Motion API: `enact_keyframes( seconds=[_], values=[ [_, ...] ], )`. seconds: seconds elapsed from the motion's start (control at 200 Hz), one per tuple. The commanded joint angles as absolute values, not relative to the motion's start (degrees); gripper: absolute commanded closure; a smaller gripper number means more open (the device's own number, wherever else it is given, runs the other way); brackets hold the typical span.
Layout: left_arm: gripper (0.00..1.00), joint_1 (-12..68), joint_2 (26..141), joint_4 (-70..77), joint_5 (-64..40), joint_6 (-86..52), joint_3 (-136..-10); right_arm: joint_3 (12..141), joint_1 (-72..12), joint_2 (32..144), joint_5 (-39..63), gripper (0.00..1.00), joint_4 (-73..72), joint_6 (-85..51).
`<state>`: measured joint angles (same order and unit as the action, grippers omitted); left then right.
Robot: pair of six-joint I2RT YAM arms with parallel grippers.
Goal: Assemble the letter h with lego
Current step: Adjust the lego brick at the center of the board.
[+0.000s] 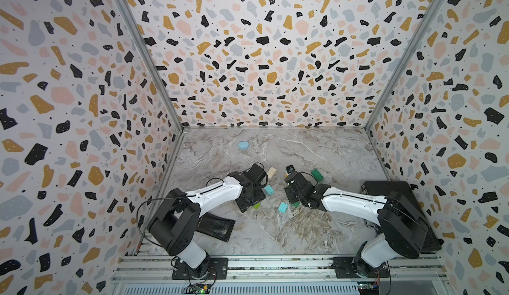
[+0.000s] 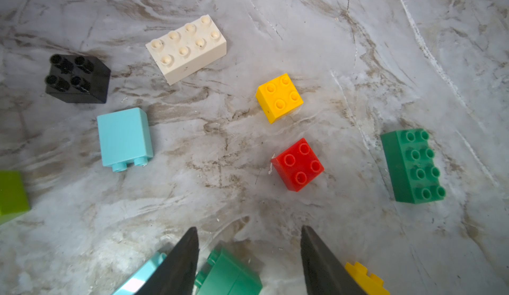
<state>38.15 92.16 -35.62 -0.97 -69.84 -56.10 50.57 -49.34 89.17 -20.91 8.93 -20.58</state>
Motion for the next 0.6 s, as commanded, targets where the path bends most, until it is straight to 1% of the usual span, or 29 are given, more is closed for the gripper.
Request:
enact_keyframes(
  seconds=[0.0, 0.13, 0.295, 0.365, 0.461, 0.596],
  values=[
    [0.3, 38.1, 93.6, -33.3, -0.2, -71.5, -55.0, 50.4, -49.1, 87.3, -21.8, 0.39, 9.4, -21.3],
    [0.35, 38.1, 94.9, -32.4, -0.3, -71.3, -55.3, 50.6, -49.0, 87.2, -21.6, 0.39, 9.5, -21.1],
    [0.45, 38.2, 96.1, -32.2, -0.6, -70.7, -55.6, 50.8, -49.1, 87.5, -21.5, 0.39, 9.6, -20.9],
    [0.48, 38.1, 96.3, -31.9, -0.6, -70.5, -55.5, 50.9, -49.1, 87.6, -21.5, 0.39, 9.7, -21.0],
    [0.55, 38.2, 96.6, -31.9, -0.5, -69.8, -55.7, 51.0, -49.1, 87.7, -21.5, 0.39, 9.8, -20.9],
    [0.71, 38.1, 96.7, -32.3, -0.7, -68.2, -56.2, 51.1, -49.1, 87.7, -21.6, 0.39, 9.9, -20.8]
  ],
)
